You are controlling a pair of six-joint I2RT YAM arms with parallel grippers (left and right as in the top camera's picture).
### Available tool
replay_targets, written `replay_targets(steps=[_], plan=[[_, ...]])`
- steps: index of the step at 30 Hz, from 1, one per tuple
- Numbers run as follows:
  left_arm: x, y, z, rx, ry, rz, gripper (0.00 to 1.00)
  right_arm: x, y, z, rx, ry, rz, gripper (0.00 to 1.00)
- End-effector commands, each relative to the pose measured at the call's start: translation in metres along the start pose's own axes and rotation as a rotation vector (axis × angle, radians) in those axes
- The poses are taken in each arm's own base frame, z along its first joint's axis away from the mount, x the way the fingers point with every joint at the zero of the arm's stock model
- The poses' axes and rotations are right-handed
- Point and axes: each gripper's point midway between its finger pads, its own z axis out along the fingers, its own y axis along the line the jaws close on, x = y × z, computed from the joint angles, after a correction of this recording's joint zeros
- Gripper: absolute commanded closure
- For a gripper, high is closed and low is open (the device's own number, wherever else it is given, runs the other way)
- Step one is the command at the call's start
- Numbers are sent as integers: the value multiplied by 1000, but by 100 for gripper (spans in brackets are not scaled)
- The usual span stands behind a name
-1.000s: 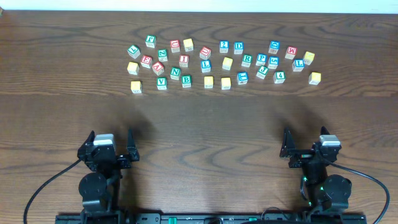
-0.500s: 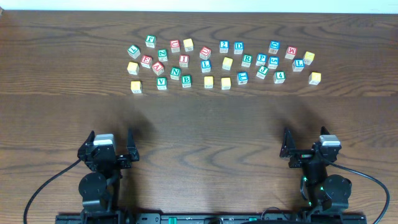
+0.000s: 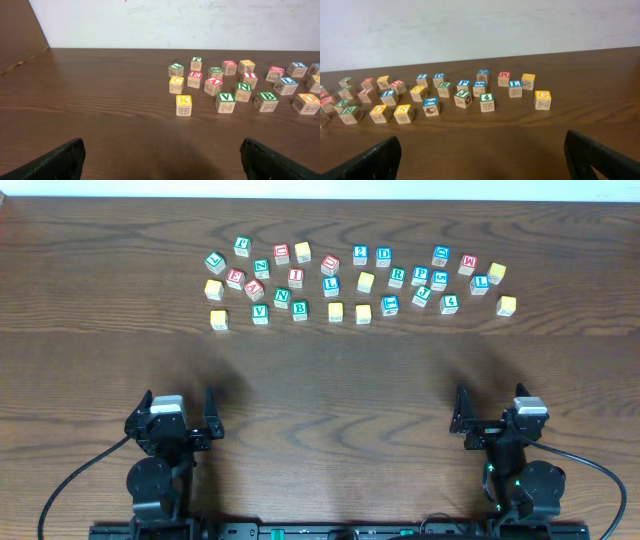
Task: Spell out NEURIPS
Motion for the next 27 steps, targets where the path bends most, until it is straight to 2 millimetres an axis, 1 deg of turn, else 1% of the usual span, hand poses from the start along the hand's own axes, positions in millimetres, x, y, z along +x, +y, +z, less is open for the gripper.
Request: replay_targets(steps=[1, 3, 6, 7, 10, 17, 22, 27], plan=[[12, 2, 3, -13, 24, 13, 2, 1, -2, 0, 8, 2, -8, 1], [12, 2, 3, -13, 24, 13, 2, -1, -4, 0, 23, -6, -8, 1], [12, 2, 3, -13, 24, 13, 3, -10, -4, 0, 23, -43, -14, 1], [12, 2, 3, -13, 24, 13, 3, -14, -3, 0, 18, -58, -39, 1], [10, 2, 2, -14, 20, 13, 2, -15, -3, 0, 19, -64, -75, 1], [0, 3, 2, -14, 5, 13, 2, -21, -2, -1, 20, -87, -112, 1], [-12, 3, 2, -14, 19, 14, 2, -28, -2, -2, 18, -106, -113, 1], [-30, 3, 5, -13, 36, 14, 2, -43, 1, -6, 12, -137, -116, 1]])
